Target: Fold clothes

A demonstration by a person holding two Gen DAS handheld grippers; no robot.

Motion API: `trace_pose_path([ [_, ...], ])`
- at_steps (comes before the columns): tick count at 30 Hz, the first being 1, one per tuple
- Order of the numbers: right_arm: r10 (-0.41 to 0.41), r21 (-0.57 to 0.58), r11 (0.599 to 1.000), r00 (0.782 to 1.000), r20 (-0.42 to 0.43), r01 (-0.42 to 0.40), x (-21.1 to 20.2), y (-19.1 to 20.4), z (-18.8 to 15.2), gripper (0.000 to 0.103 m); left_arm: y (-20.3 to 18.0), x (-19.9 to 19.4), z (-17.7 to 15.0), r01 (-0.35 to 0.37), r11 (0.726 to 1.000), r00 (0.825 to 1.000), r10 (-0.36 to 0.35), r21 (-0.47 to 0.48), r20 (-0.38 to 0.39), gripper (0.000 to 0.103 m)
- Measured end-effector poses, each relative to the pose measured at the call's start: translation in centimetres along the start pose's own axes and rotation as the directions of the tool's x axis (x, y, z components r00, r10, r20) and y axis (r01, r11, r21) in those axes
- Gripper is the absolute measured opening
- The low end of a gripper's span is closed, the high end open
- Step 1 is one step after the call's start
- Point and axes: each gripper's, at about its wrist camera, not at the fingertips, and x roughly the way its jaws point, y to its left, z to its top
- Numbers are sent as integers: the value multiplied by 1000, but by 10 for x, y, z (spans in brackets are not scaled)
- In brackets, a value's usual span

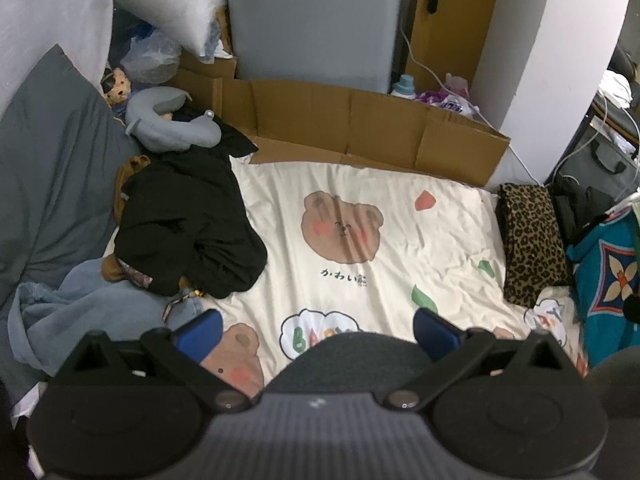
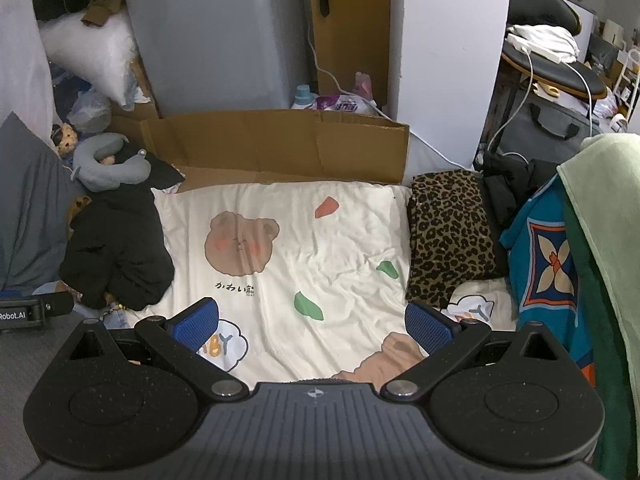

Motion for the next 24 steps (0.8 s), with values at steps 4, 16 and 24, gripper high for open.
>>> trace_pose_path([
  [4, 5, 17, 1000, 1000, -4, -5, 0, -1, 3, 102, -2, -1, 0, 14, 1000, 1000, -13, 20, -7, 102],
  [16, 17, 20, 1000, 1000, 9, -17, -11, 1, 7, 102, 5, -9, 8, 45, 999, 999, -45, 25, 7, 102],
  [24, 30, 14, 999, 999, 21, -31, -20, 5, 14, 102, 14, -13, 15, 46, 999, 998, -47, 16, 28, 102],
])
